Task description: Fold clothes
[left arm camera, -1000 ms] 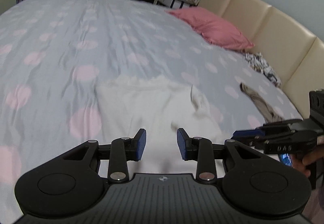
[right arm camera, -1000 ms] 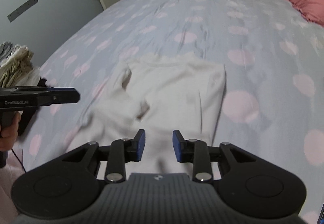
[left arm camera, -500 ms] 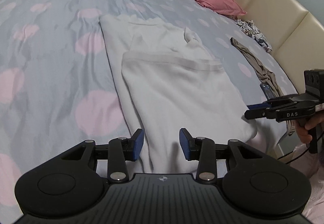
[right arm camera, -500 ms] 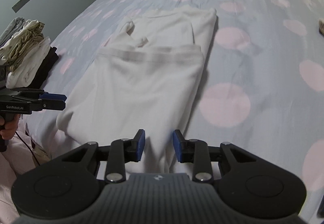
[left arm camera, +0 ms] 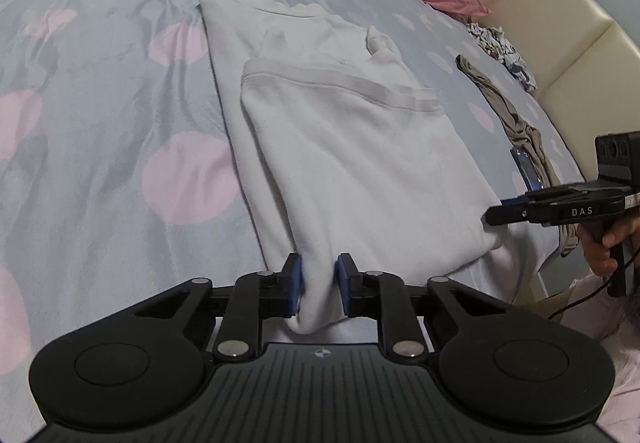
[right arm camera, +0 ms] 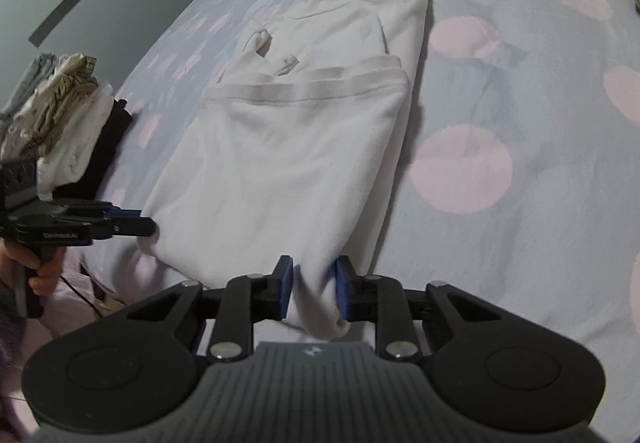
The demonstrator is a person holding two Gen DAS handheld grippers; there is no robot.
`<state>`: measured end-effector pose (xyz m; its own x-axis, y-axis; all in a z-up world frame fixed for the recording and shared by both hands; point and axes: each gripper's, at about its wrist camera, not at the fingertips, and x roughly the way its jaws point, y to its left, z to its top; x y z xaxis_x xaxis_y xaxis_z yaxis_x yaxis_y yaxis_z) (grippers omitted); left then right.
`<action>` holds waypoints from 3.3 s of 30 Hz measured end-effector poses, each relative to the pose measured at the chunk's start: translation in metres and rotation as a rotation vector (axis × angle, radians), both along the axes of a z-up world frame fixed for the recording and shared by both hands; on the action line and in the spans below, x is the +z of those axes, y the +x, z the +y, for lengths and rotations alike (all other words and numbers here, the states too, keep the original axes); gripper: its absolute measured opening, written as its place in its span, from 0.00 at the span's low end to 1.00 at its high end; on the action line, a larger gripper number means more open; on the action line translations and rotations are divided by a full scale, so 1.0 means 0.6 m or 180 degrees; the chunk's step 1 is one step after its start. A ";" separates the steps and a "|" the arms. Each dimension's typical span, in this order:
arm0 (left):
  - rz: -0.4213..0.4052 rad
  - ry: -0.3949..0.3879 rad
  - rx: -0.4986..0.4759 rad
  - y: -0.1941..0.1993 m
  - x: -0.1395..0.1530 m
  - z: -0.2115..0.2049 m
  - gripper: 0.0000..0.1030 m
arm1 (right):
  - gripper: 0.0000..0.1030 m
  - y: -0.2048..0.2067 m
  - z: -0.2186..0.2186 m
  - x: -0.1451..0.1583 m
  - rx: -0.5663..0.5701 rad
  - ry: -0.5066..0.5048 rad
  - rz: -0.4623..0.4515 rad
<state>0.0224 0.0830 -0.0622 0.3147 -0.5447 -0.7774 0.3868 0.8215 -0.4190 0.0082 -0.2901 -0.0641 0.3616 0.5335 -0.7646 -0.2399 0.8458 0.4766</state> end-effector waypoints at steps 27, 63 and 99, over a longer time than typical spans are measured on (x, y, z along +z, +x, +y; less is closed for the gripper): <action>0.0263 -0.0179 -0.0587 -0.049 0.021 0.038 0.06 | 0.14 -0.036 -0.008 0.018 0.0734 0.0164 0.0150; 0.0043 0.0211 0.0262 0.240 -0.021 -0.005 0.52 | 0.45 0.246 0.026 -0.011 -0.0035 -0.0567 -0.0046; -0.0820 -0.0470 0.0475 0.370 0.074 0.002 0.08 | 0.08 0.375 -0.020 0.095 -0.0444 0.0125 -0.0659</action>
<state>0.2442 0.0841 -0.0180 0.5755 -0.5786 -0.5779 0.3753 0.8147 -0.4420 0.2330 -0.3022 -0.0072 0.5806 0.4952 -0.6463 -0.2180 0.8594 0.4625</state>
